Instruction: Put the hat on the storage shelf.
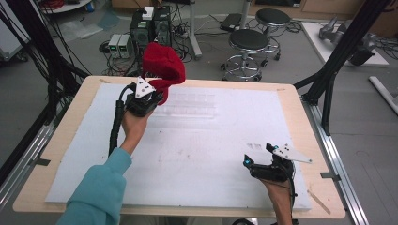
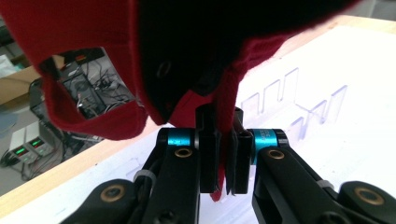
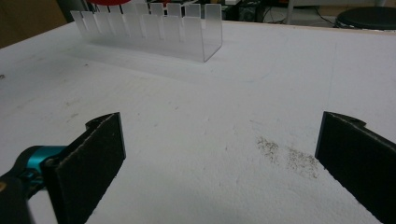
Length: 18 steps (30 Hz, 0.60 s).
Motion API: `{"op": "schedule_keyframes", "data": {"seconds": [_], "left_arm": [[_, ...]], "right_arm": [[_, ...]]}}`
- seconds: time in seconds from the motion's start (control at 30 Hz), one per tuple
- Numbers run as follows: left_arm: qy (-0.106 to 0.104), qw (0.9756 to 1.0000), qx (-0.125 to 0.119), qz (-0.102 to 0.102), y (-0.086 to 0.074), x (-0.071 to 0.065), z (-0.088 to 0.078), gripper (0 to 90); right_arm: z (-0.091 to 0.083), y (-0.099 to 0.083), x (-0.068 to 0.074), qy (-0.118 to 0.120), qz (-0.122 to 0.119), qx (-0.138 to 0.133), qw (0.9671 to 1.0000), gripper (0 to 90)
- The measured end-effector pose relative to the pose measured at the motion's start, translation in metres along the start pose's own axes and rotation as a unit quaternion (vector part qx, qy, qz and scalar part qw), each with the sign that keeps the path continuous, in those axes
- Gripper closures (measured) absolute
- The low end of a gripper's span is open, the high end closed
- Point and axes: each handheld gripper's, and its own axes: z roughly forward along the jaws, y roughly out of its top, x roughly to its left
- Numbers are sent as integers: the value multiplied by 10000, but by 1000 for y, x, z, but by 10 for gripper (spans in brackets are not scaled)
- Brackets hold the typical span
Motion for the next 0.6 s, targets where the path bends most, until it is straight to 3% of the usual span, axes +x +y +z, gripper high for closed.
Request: {"op": "schedule_keyframes", "data": {"seconds": [0.17, 0.37, 0.6], "left_arm": [[69, 9999, 33, -92, -1, -4, 4, 854], [156, 9998, 117, -24, -4, -8, 8, 854], [206, 9996, 100, -150, -6, -9, 10, 854]], "right_arm": [[0, -4, -1, -33, 27, -42, 10000, 5], [2, -8, -3, -78, 49, 0, 10000, 5], [3, -8, -2, -108, 61, 6, 9999, 5]]}}
